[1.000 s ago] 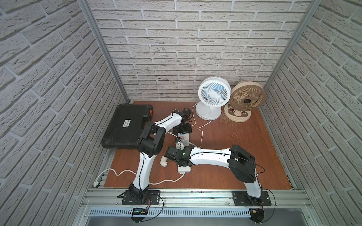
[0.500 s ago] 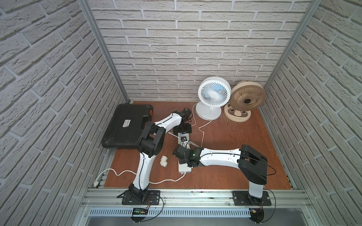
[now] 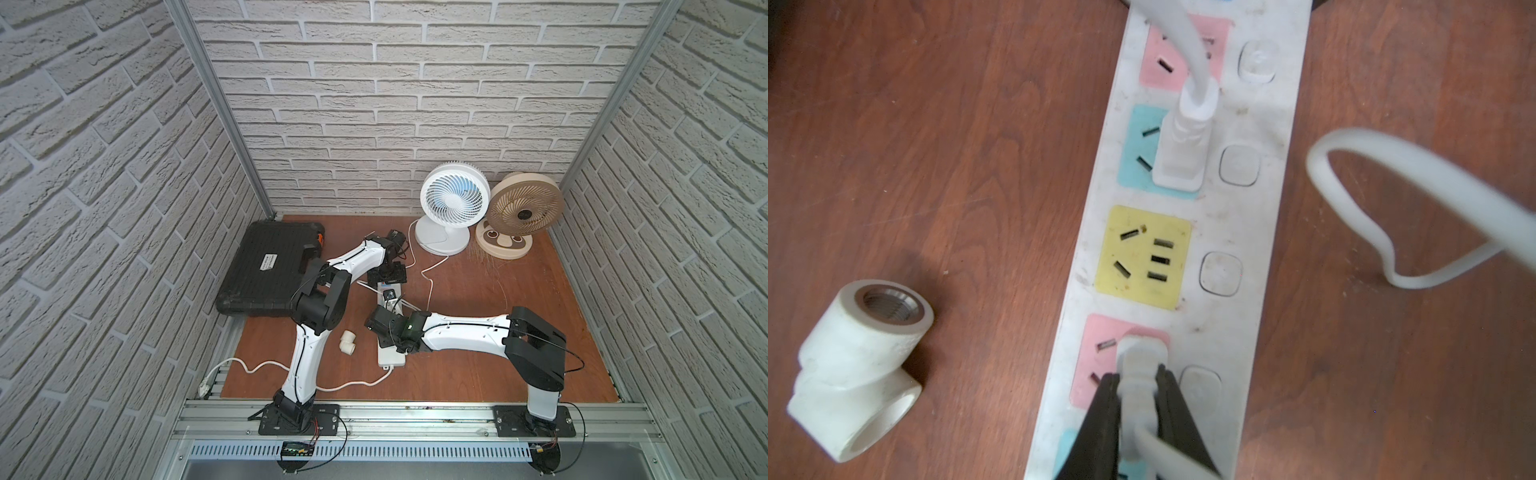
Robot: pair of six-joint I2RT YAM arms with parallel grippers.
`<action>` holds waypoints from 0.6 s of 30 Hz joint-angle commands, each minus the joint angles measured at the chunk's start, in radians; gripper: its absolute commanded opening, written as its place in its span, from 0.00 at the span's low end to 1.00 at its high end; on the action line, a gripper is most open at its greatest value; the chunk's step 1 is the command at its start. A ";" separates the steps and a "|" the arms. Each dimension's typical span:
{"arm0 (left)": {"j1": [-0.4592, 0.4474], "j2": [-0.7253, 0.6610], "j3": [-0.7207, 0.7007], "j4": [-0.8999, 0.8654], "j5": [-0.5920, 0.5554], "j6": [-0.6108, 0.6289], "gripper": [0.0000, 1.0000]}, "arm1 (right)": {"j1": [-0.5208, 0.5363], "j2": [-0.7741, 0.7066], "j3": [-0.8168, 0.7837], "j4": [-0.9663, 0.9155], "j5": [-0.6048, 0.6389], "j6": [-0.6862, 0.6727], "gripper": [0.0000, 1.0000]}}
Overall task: Unplug the desk fan from the power strip
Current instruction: Remove the plug from the socket.
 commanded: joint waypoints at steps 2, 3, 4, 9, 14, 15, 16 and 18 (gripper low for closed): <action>0.019 0.072 -0.065 -0.080 -0.029 0.002 0.00 | 0.026 0.023 0.086 -0.078 0.079 0.011 0.02; 0.019 0.071 -0.066 -0.080 -0.030 0.002 0.00 | 0.029 0.031 0.101 -0.099 0.095 0.014 0.03; 0.020 0.071 -0.067 -0.080 -0.027 0.003 0.00 | 0.032 0.038 0.115 -0.118 0.106 0.016 0.03; 0.018 0.070 -0.067 -0.080 -0.024 0.001 0.00 | 0.035 0.055 0.143 -0.150 0.116 0.020 0.03; 0.019 0.068 -0.067 -0.082 -0.029 0.002 0.00 | 0.035 0.040 0.124 -0.133 0.117 0.017 0.03; 0.019 0.067 -0.067 -0.083 -0.028 0.002 0.00 | 0.034 0.034 0.113 -0.121 0.114 0.016 0.03; 0.019 0.067 -0.067 -0.083 -0.029 0.002 0.00 | 0.034 0.026 0.103 -0.107 0.109 0.015 0.03; 0.019 0.067 -0.067 -0.085 -0.029 0.002 0.00 | 0.031 0.009 0.075 -0.073 0.095 0.012 0.03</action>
